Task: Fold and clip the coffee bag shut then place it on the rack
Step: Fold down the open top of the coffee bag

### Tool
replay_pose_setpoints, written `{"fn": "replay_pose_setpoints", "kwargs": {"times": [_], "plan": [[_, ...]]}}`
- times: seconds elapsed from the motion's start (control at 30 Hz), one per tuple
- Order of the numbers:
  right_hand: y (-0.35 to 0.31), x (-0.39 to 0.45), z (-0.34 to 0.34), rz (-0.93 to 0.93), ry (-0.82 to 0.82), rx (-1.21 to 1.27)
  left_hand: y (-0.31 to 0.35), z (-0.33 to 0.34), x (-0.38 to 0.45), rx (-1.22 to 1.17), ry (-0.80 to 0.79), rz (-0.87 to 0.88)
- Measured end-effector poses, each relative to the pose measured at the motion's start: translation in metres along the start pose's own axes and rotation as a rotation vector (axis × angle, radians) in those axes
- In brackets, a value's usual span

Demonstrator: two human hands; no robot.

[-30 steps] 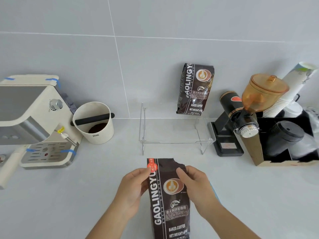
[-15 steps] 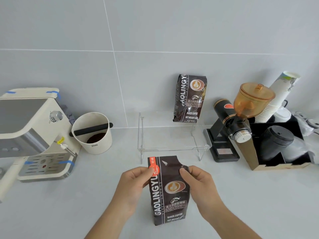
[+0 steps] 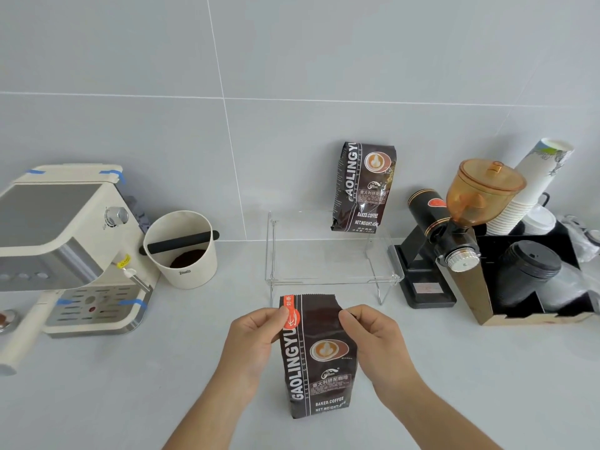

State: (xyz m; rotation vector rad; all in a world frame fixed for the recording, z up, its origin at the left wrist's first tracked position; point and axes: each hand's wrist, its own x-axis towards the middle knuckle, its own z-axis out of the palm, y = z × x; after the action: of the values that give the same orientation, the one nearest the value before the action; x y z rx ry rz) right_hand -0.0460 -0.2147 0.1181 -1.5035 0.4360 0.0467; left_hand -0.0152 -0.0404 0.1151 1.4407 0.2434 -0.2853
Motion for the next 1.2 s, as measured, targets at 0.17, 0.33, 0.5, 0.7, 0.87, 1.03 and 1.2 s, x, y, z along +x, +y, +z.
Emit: {"fn": "replay_pose_setpoints", "kwargs": {"times": [0.17, 0.33, 0.5, 0.7, 0.87, 1.03, 1.2], "plan": [[-0.004, 0.000, -0.003, -0.033, -0.015, -0.049, 0.004, -0.008, -0.002, 0.135, 0.007, 0.055], [-0.010, 0.004, -0.008, -0.125, -0.030, -0.177, 0.010, -0.009, -0.010, 0.262, 0.083, 0.141], [-0.017, 0.001, -0.006, -0.261, -0.121, -0.440, 0.006, -0.014, -0.014, 0.500, 0.003, 0.355], [-0.021, 0.001, -0.007, -0.431, -0.156, -0.688, 0.011, -0.018, -0.015, 0.671, -0.048, 0.463], [-0.020, 0.000, -0.009, -0.533, -0.163, -0.780, 0.010, -0.023, -0.009, 0.768, -0.107, 0.514], [-0.021, 0.000, -0.009, -0.508, -0.157, -0.757, 0.007, -0.021, -0.007, 0.687, -0.138, 0.470], [-0.029, 0.004, -0.007, -0.363, -0.132, -0.591, 0.014, -0.015, -0.003, 0.480, -0.120, 0.403]]}}
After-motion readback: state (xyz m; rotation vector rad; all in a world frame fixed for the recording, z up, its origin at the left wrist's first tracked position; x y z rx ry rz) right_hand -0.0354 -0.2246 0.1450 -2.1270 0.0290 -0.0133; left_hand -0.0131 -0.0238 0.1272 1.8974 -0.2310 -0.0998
